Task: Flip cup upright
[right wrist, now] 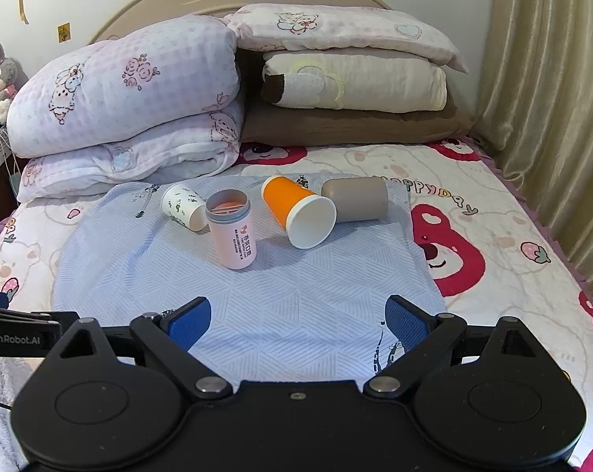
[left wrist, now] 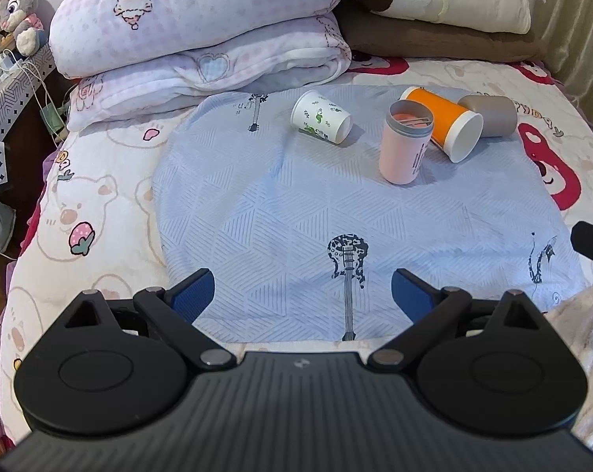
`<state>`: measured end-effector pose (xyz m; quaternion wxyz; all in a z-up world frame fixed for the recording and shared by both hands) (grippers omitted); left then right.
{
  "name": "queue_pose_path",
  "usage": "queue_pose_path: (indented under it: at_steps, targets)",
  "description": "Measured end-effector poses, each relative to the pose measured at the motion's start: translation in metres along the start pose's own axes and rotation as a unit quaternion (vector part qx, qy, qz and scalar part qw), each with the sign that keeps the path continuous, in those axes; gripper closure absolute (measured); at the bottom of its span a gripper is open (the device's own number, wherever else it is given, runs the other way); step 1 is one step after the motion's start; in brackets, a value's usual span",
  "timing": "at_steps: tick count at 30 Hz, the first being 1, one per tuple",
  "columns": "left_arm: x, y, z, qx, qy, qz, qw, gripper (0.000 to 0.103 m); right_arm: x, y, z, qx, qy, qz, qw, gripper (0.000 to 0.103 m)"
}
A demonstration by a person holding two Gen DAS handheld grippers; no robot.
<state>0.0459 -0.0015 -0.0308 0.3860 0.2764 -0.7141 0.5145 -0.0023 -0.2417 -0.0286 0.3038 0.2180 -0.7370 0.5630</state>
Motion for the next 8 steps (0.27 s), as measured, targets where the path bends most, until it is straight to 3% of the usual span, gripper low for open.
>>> queue_pose_path:
  at_steps: [8]
  targets:
    - [-0.0018,0.0006,-0.0020,0.003,0.002,-0.006,1.0000,0.005,0.0010,0.0005,0.0005,-0.001,0.001,0.000,1.000,0.006]
Point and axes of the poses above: each gripper's, at about its wrist camera, not at the fingertips, and x roughly against the way its jaws point, z to its right, y to its underside, the point moved 3 cm from there along -x, roughly the way its jaws point, and after that the axes turned 13 degrees about -x, right-handed, at the moved point
